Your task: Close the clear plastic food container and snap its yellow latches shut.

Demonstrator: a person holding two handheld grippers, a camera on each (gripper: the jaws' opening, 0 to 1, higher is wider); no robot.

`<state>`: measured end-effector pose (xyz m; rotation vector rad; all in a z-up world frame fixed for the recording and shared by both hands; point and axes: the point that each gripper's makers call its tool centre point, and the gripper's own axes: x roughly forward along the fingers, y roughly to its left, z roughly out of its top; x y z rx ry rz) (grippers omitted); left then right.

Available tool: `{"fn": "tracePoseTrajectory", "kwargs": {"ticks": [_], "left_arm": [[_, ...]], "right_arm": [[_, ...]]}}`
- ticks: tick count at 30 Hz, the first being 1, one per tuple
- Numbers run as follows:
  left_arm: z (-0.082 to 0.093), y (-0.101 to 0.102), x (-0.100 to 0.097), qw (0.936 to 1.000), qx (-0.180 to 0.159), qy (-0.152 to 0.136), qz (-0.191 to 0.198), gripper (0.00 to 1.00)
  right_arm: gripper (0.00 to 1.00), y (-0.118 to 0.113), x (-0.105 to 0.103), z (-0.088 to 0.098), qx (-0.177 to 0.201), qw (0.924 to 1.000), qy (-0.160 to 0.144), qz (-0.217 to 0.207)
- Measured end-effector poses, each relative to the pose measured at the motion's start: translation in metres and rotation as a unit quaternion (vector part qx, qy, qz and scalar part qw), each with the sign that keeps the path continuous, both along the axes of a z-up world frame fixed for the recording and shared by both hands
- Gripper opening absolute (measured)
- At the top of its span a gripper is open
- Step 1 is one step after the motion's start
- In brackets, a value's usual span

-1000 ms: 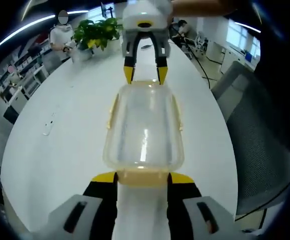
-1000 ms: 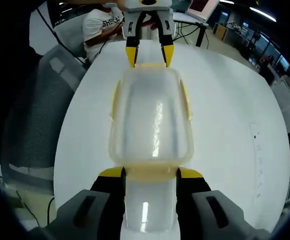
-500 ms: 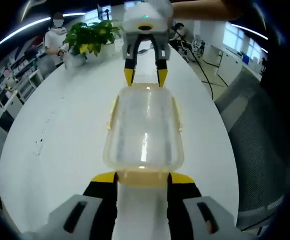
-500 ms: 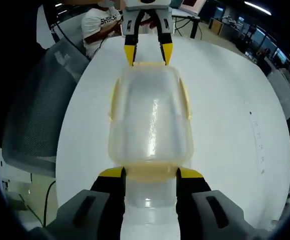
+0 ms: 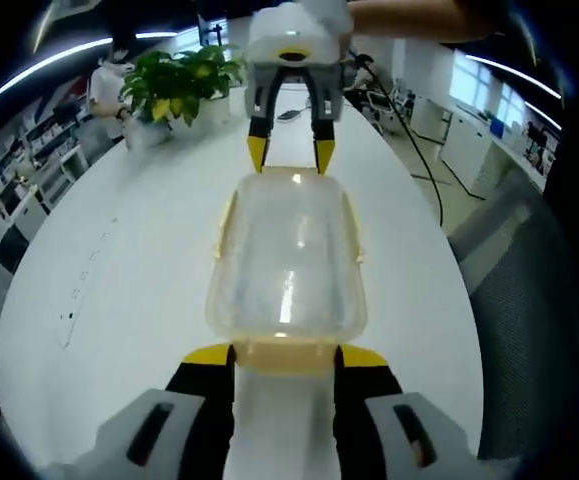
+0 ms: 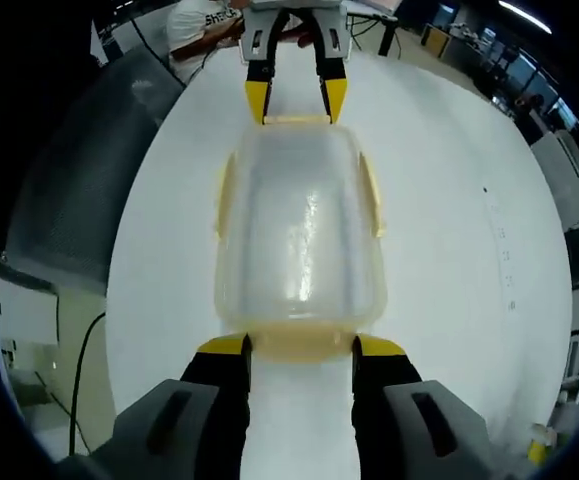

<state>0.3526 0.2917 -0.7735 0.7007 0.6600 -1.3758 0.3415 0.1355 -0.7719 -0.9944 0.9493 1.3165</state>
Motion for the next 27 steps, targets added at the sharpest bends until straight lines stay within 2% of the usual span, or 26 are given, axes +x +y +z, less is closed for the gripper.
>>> {"fn": "tracePoseTrajectory", "kwargs": {"ticks": [3, 7, 18, 27], "left_arm": [[-0.002, -0.012, 0.000, 1.0000, 0.000, 0.001, -0.001, 0.33], [0.000, -0.016, -0.001, 1.0000, -0.003, 0.004, -0.003, 0.33], [-0.005, -0.012, 0.002, 0.9999, 0.004, 0.010, -0.009, 0.33], [-0.008, -0.014, 0.003, 0.9998, 0.002, 0.018, -0.008, 0.33]], "right_arm": [[0.37, -0.012, 0.000, -0.002, -0.009, 1.0000, 0.002, -0.003], [0.37, -0.018, -0.002, -0.003, -0.013, 0.9999, 0.005, -0.007], [0.37, -0.014, -0.003, -0.007, 0.007, 0.9997, 0.012, -0.021], [0.37, -0.017, -0.001, -0.014, 0.000, 0.9996, 0.019, -0.022]]}}
